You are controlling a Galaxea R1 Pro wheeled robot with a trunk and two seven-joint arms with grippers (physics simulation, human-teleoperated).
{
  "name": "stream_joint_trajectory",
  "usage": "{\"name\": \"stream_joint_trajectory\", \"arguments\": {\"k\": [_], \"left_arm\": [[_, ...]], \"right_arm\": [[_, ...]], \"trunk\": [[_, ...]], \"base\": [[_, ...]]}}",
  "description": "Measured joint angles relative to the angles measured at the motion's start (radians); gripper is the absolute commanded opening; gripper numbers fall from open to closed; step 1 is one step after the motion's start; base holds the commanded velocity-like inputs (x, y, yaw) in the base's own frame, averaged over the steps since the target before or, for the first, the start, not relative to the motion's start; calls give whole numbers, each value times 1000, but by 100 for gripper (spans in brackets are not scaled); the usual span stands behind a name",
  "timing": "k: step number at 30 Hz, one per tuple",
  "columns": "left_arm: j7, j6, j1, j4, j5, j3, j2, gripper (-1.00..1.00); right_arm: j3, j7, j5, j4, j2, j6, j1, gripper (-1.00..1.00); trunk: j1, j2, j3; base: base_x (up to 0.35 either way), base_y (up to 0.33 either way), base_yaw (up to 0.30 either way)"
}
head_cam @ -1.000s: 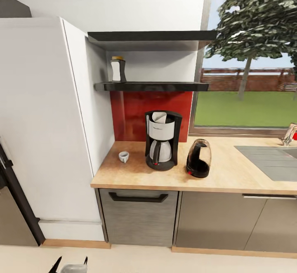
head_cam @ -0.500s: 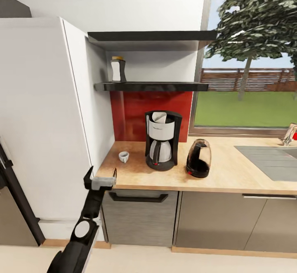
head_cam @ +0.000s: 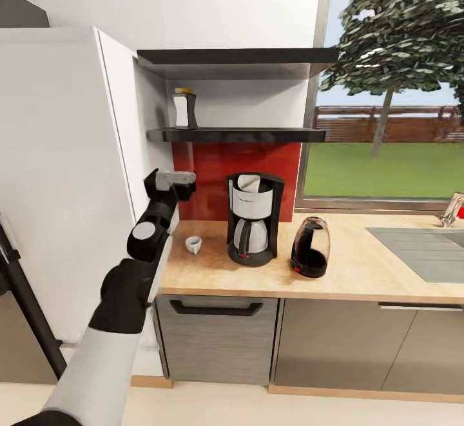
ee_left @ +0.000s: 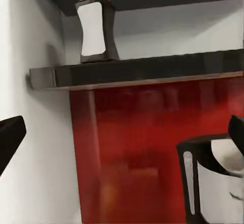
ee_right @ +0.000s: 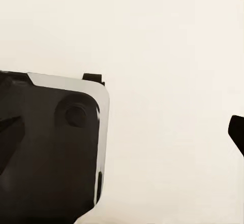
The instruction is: Set up a coffee station on the kitchen countertop: keep the coffee maker on the countertop, move the bottle of coffee from the kitchen shelf to the counter next to the coffee maker, place a paper coffee filter on top of the coffee maker, put the saucer next to the coffee maker with the coffee cup on the saucer, and place the electric kettle next to the coffee maker.
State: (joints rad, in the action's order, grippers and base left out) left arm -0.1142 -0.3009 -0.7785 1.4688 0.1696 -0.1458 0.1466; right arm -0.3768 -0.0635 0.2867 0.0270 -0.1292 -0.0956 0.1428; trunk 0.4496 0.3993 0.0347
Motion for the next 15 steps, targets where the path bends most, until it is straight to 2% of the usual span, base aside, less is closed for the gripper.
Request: {"name": "stream_joint_trajectory", "arguments": {"k": [2,4,5,7,9,10,11,15], "left_arm": [[-1,-28,-54,-8,-13,0,2,100],[-2,-51,-136,-50,-22,0,9,100],[-3,-57,-186,-92,-24,0,12,100],[-3,-61,-252,-155,-26,2,14,100],[-4,-62,-296,-205,-26,2,14,100],[-4,-63,-378,-297,-26,3,14,100],[-4,-63,-412,-329,-26,4,15,100],[-4,-63,-498,-429,-34,5,16,100]], "right_arm": [[0,0,0,0,0,10,-7,100],[0,0,0,0,2,18,-15,100],[0,1,0,0,6,20,-19,100],[0,4,0,0,16,21,-22,100],[0,5,0,1,20,21,-22,100],[0,6,1,2,24,21,-23,100],[0,6,2,3,25,21,-23,100],[0,6,2,3,26,21,-23,100]], "trunk": [[0,0,0],[0,0,0],[0,0,0],[0,0,0],[0,0,0],[0,-1,0],[0,0,0],[0,0,0]], "base": [[0,0,0],[0,0,0],[0,0,0],[0,0,0],[0,0,0],[0,0,0],[0,0,0],[0,0,0]]}}
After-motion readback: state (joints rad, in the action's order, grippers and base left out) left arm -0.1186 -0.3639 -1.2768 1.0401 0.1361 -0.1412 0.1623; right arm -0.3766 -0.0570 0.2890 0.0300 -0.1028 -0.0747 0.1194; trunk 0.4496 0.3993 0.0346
